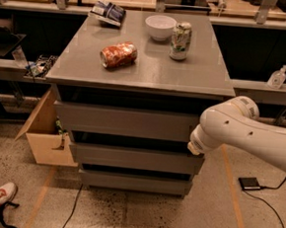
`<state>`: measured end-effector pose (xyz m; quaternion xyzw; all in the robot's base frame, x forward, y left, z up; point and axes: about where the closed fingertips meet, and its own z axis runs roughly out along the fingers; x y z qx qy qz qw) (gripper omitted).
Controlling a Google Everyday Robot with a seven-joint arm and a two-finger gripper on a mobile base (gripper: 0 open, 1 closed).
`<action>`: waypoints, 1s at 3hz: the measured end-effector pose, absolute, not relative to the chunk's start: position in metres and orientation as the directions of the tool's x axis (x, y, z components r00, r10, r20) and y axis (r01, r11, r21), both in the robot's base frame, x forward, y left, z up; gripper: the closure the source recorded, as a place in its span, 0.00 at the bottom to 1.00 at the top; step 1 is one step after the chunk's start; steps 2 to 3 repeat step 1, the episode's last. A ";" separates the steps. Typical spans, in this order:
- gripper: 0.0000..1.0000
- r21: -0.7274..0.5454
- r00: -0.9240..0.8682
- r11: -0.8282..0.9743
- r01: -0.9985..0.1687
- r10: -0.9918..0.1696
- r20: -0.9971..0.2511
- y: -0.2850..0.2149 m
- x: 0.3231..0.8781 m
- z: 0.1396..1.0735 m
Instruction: Close top drawer
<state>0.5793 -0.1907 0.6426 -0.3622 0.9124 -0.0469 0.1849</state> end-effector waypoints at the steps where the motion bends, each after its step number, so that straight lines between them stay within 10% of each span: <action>1: 1.00 -0.206 -0.738 0.793 -0.574 -0.610 -0.291 -0.216 0.549 0.651; 3: 1.00 -0.206 -0.738 0.793 -0.574 -0.610 -0.291 -0.216 0.549 0.651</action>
Offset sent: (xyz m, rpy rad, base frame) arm 0.0000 0.0000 0.0000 0.0000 0.0000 0.0000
